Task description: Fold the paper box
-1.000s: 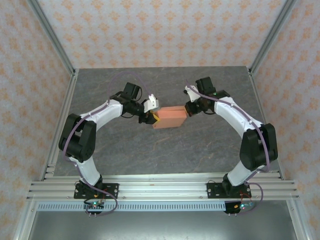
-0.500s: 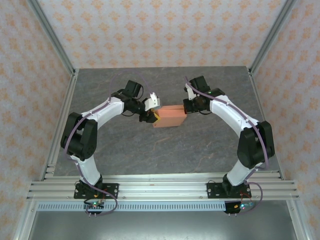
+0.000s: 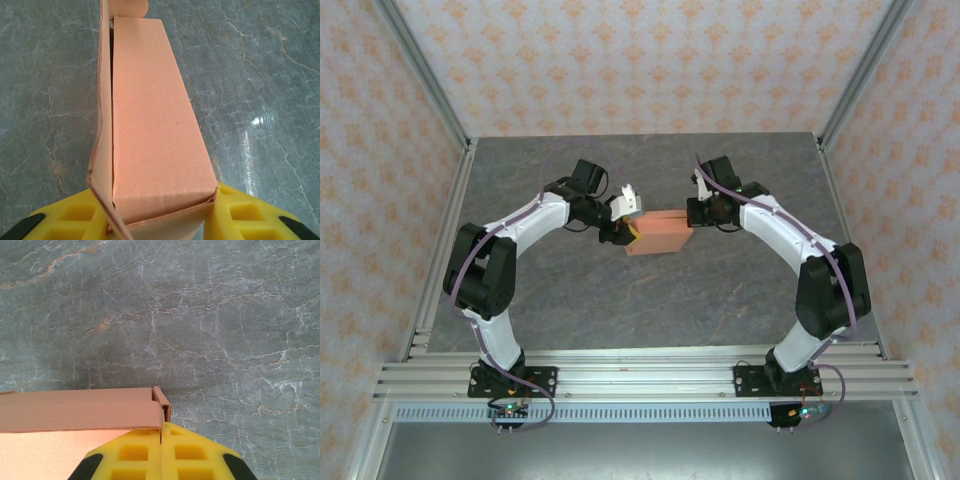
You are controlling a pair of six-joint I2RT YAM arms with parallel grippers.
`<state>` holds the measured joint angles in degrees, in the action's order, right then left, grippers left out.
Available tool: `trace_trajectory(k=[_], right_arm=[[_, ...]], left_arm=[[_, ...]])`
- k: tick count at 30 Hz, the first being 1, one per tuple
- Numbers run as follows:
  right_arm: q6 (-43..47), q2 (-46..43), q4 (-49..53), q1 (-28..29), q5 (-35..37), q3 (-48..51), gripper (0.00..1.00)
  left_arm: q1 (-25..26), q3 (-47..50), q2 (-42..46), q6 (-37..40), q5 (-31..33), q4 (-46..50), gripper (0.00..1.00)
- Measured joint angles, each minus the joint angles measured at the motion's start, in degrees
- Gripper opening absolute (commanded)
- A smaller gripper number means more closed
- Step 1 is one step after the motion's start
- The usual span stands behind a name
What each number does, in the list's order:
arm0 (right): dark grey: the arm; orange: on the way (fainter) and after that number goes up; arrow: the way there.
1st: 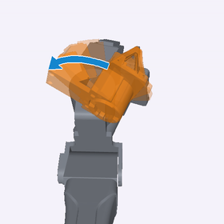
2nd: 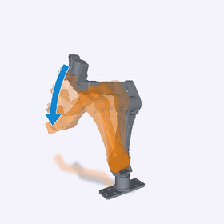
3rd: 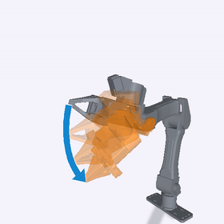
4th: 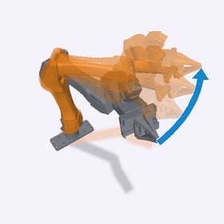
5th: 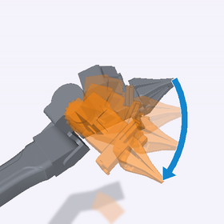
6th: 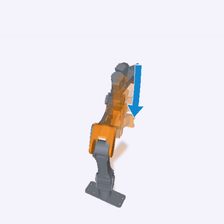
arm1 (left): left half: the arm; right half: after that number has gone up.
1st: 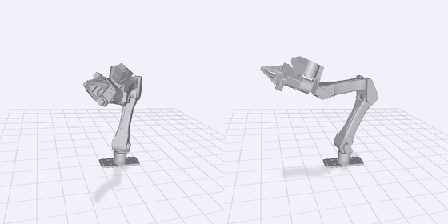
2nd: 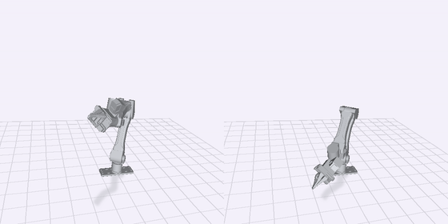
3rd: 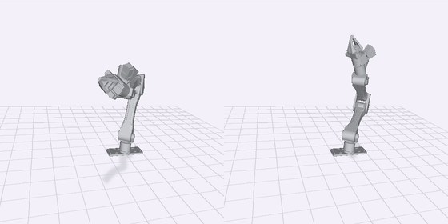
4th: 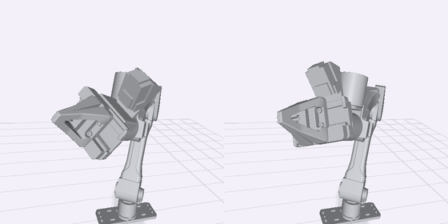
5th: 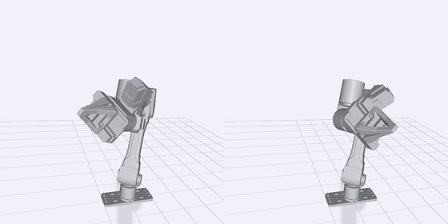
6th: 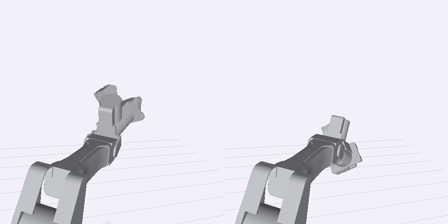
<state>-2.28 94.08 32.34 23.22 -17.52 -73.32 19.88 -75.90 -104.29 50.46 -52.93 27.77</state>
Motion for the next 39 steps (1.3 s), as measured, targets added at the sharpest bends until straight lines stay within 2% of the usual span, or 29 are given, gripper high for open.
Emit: trace_trajectory(k=[19, 39], right_arm=[[-0.7, -5.14, -9.33, 0.0, 0.79, 9.09, 0.0], [-7.41, -10.56, -22.12, 0.0, 0.61, 19.74, 0.0]], left_arm=[[0.94, -1.81, -0.13, 0.02, 2.47, 2.32, 0.31], [1.14, -3.26, -0.79, 0.04, 3.91, 3.45, 0.31]])
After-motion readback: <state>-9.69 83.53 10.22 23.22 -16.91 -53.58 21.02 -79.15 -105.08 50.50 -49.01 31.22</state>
